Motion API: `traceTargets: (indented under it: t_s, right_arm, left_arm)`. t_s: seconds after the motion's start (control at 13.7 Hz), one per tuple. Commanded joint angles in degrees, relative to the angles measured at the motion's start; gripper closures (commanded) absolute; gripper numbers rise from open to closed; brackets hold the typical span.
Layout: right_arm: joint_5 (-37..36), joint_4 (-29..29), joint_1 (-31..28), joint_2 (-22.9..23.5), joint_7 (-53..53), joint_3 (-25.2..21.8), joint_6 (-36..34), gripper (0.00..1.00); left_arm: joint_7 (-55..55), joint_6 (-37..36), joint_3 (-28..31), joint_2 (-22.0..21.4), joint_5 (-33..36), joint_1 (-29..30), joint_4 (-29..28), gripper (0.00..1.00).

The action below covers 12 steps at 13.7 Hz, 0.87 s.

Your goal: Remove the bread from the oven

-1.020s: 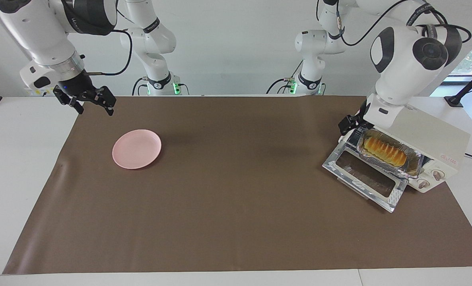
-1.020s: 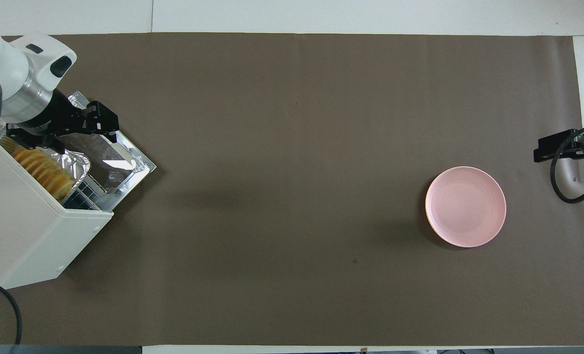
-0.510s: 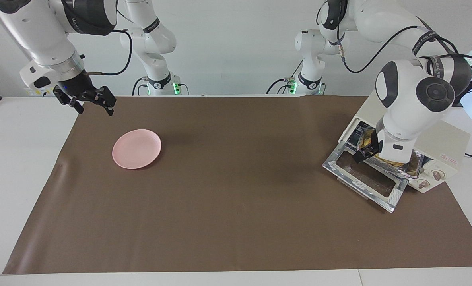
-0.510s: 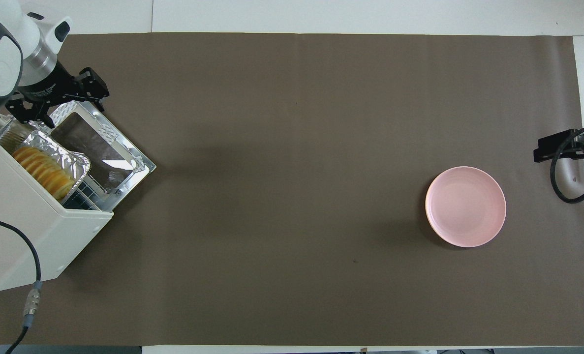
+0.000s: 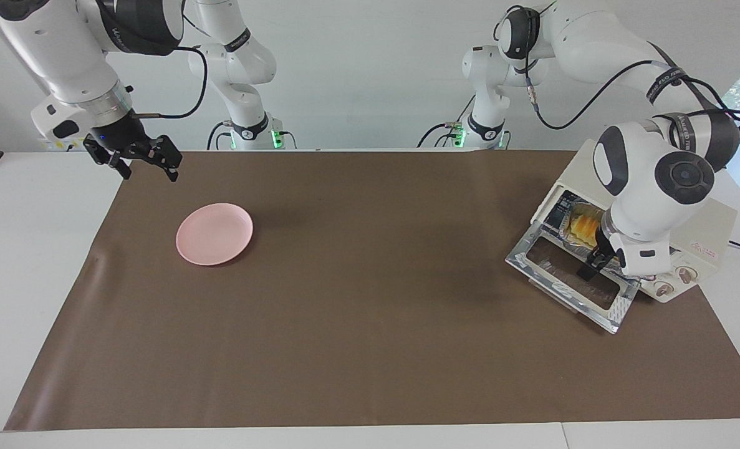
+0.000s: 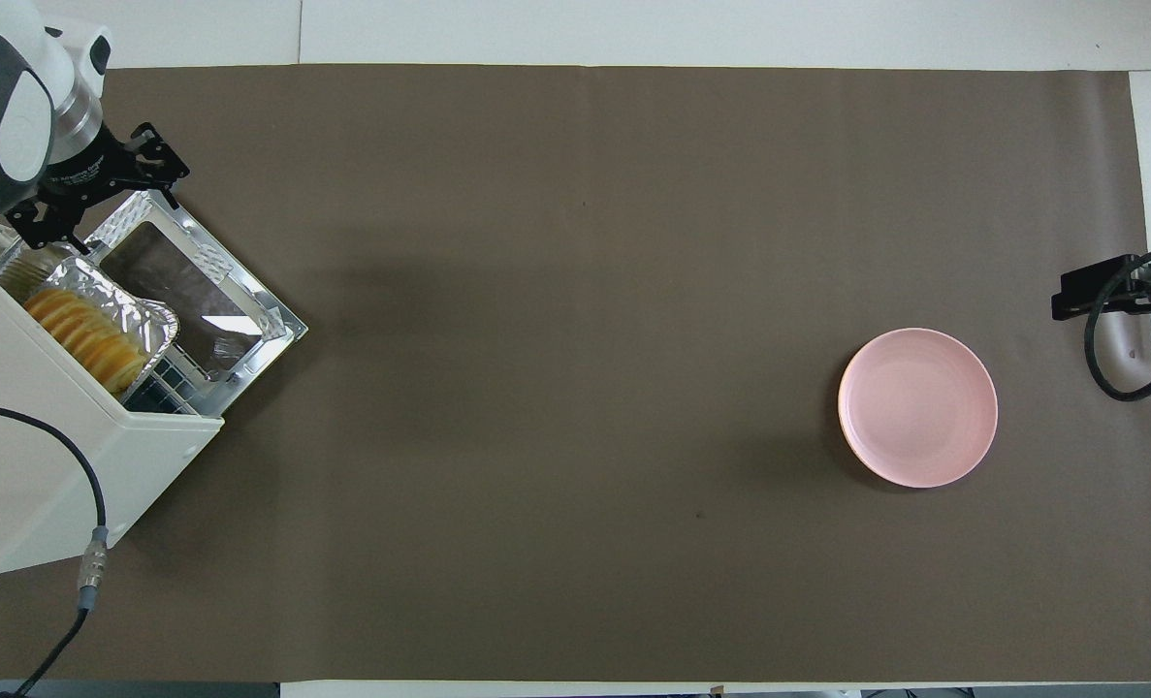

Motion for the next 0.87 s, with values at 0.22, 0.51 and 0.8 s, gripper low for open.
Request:
traceTargets:
  t_s: [0.22,0.51,0.8]
  right_arm:
    - [0.3,-1.0,-0.6,-1.0,0.7,0.6,-0.5,0.0]
    - [0.4,-1.2,-0.6,-1.1,0.5,0.6,-1.3,0.0]
    - [1.1,-1.1,-0.5,-1.4,-3.2,0.6,-3.6,0.0]
  left_arm:
    - [-3.8,5.4,1.0,-0.6,2.1,-0.4,-7.4,0.0]
    - [-3.8,7.5,1.0,-2.1,5.3,-0.1,-11.8,0.0]
    - [-3.6,7.9,1.0,-2.7,5.6,-0.1,-13.2,0.0]
